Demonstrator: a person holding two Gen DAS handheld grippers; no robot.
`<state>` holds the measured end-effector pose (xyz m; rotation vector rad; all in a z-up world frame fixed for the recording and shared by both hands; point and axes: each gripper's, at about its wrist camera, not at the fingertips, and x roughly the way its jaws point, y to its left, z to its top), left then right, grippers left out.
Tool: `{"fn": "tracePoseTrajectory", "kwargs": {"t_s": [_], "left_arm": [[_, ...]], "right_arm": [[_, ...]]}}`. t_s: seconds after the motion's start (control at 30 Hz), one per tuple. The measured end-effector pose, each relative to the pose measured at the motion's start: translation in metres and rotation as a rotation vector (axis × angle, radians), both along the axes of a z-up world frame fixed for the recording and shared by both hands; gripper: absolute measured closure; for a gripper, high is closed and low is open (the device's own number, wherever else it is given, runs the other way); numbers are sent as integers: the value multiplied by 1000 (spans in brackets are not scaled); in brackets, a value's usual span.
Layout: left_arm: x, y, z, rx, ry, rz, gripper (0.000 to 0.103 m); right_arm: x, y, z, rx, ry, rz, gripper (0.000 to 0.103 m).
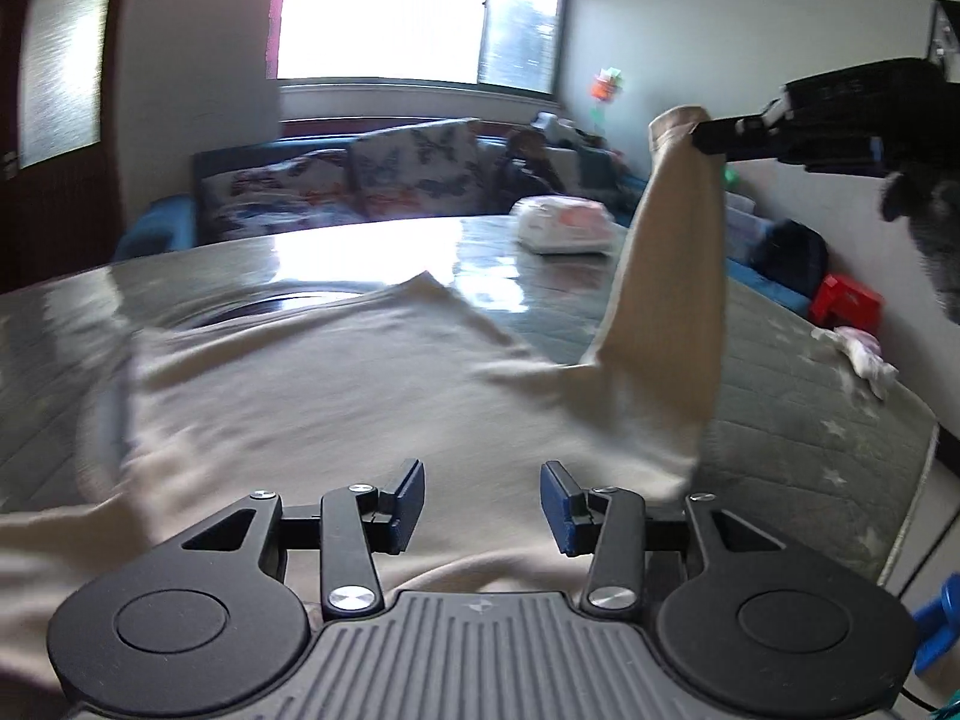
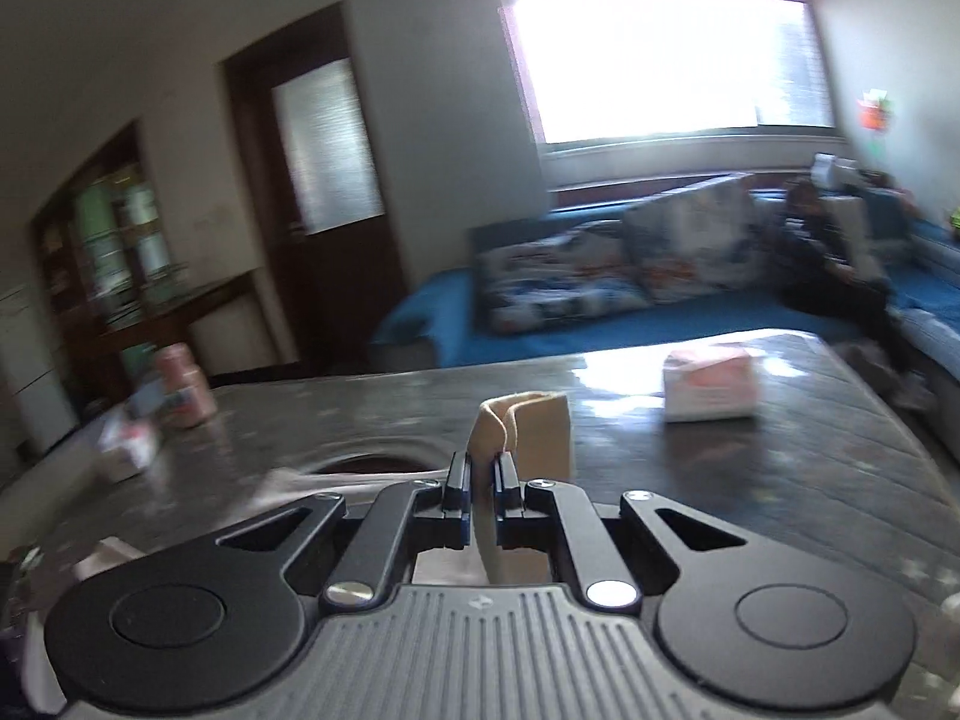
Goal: Fold clothes
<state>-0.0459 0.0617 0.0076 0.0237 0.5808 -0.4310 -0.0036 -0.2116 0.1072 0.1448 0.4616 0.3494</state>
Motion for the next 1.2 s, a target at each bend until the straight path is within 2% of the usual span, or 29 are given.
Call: {"fn": "tracePoseTrajectory", "kwargs": {"t_s": [0.17, 0.43, 0.53, 0.67, 0.77, 0.87, 1.0, 1.2], "left_arm": [[-13, 36, -5, -34, 14, 92, 53], [-23, 64, -11, -62, 30, 158, 51], [-23, 67, -13, -66, 39, 175, 51], [-24, 69, -12, -70, 40, 181, 51], [-23, 68, -11, -63, 40, 184, 51], [-22, 67, -8, -65, 32, 189, 51], [-14, 62, -6, -65, 22, 193, 52], [2, 52, -13, -44, 58, 210, 53]], "right_arm": [[8, 63, -11, -25, 34, 142, 97], [7, 151, -57, -111, 135, 317, 97], [2, 171, -73, -151, 160, 377, 96], [-3, 182, -84, -168, 182, 437, 87], [-8, 177, -80, -174, 163, 456, 80], [-11, 161, -73, -177, 143, 428, 77], [-12, 121, -72, -193, 149, 327, 76], [-10, 55, -93, -177, 230, 140, 76]]}}
